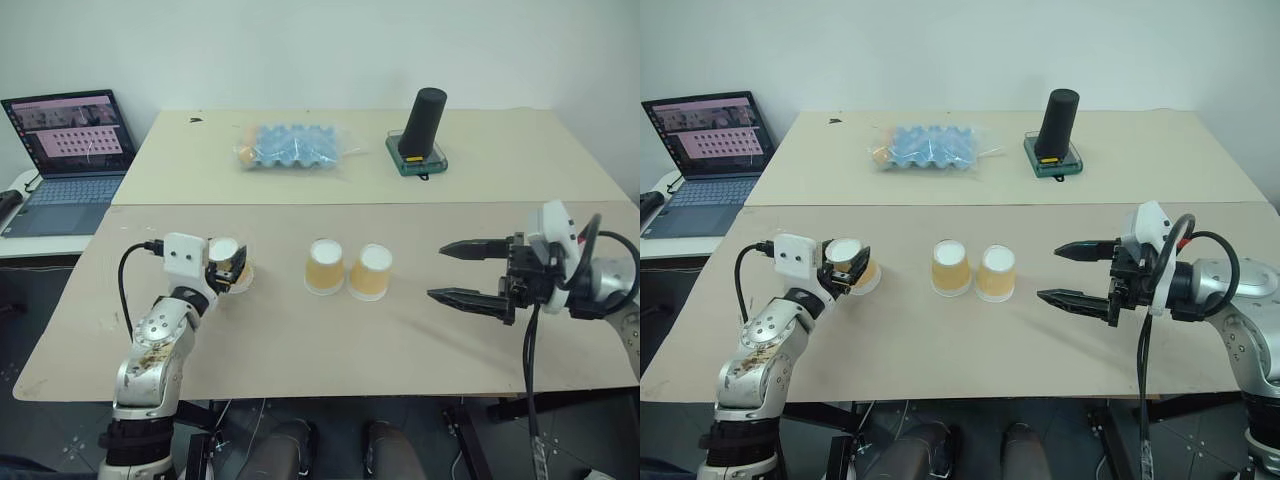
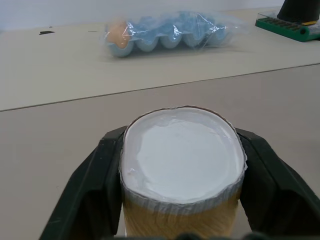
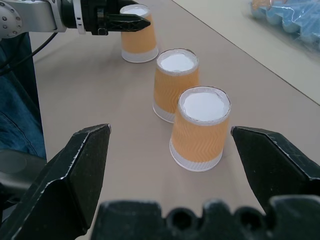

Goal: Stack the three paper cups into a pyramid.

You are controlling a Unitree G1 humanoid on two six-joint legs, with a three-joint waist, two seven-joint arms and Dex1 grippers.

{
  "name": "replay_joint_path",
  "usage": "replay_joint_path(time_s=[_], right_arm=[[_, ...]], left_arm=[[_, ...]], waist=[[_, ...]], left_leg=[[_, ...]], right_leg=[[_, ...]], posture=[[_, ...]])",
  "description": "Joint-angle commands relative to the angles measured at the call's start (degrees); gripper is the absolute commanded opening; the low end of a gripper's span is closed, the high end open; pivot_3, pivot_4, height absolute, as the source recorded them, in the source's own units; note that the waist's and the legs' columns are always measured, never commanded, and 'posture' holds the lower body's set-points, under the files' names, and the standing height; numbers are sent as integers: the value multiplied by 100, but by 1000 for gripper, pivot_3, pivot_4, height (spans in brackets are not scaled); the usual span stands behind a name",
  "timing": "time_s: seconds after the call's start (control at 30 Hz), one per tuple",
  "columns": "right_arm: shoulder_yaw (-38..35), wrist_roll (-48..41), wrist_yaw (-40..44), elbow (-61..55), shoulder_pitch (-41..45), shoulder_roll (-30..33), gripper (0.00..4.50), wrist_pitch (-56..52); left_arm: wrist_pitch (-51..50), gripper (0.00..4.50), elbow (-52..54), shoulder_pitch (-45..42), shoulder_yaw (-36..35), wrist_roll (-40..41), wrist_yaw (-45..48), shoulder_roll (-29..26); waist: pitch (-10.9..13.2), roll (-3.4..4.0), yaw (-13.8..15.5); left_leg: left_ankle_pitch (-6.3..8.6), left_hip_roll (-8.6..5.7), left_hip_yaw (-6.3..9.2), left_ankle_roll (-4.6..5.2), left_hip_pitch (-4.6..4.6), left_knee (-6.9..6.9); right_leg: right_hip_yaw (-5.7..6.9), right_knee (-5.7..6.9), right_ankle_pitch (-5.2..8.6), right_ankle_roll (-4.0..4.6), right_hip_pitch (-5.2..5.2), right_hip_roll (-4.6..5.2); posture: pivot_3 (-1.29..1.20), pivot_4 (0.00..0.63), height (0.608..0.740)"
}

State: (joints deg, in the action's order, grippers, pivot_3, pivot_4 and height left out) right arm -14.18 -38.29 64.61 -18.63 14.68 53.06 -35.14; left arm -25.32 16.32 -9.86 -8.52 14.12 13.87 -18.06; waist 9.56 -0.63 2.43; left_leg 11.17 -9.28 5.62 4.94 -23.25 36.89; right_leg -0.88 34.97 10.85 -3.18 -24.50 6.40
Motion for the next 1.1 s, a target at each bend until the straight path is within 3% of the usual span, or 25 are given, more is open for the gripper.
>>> replay_joint_path(time_s=[0.03,0.17,0.3,0.57,0.73,1.1], right_arm=[[-123,-29,-113,-176,51,26,4500,91],[-115,42,-231,-201,-14,40,4500,111],[-172,30,-365,-276,-94,16,4500,70],[-184,131,-587,-350,-246,-39,4500,146],[-120,241,-703,-366,-285,-121,4500,249],[-352,295,-1105,-727,-707,-277,4500,280]], left_arm=[[68,2411,57,-158,-3,19,63,-25],[43,2411,1,-318,-45,22,88,-55],[-135,2411,-38,-1190,-129,339,564,-437],[-1244,2411,-1112,-3545,318,1618,3064,-1476],[-1633,2411,-2567,-4900,676,2280,4802,-1195],[-258,2411,-5349,-6127,1690,1074,6496,-426]], waist=[[0,0,0],[0,0,0],[5,-8,13],[8,-15,-7],[9,-16,-24],[11,-19,-104]], left_leg=[[0,0,0,0,0,0],[0,0,0,0,-1,0],[-2,0,2,-3,-5,3],[6,-10,4,10,-14,15],[1,-12,3,5,-28,19],[-26,-12,4,-34,-55,24]], right_leg=[[0,0,0,0,0,0],[0,-1,0,0,0,0],[3,3,0,0,-5,-3],[5,3,2,-9,-13,-11],[0,11,2,-9,-33,-10],[-6,14,-2,-4,-52,1]], posture=[[0,150,740],[0,150,740],[0,150,740],[0,150,740],[0,150,740],[0,150,740]])
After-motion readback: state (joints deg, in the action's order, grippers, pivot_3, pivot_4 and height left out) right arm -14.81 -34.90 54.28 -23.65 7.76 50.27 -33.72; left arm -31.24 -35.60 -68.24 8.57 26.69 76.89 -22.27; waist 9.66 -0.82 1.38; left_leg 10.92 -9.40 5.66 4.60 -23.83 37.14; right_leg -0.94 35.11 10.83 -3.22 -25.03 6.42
